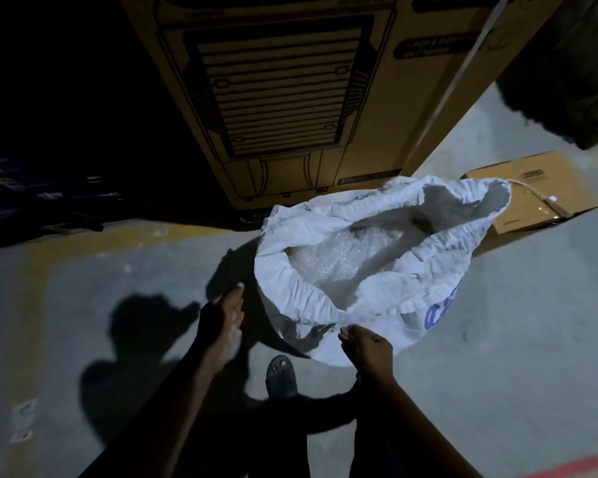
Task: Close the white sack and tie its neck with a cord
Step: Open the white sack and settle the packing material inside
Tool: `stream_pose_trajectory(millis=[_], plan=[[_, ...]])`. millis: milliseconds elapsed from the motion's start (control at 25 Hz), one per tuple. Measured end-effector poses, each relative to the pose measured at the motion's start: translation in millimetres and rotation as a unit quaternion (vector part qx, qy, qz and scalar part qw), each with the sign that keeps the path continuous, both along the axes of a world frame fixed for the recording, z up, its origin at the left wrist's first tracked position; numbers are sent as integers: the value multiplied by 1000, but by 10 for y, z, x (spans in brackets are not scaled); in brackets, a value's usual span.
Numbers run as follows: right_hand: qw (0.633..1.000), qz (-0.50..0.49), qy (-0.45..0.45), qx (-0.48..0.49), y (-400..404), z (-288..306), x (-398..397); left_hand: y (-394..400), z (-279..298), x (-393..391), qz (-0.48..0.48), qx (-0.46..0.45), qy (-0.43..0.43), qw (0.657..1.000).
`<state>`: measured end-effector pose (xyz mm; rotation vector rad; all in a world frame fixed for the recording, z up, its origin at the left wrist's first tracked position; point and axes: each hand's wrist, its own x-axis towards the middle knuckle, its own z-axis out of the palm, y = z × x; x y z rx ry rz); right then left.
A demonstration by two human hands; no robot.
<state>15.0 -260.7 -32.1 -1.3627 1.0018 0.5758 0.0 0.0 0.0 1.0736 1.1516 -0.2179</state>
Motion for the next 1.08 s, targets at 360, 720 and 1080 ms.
stream_pose_trajectory(millis=[360,720,1080], plan=[[994,46,71,-75,349,-624,297,-94,-1232,127,-92,-24,47,994],[993,-2,122,-3,452,-1121,704,-383,-1218,719,-95,-92,23,991],[948,-142,187,215,639,-963,173,-421,-990,126,38,-108,29,993]])
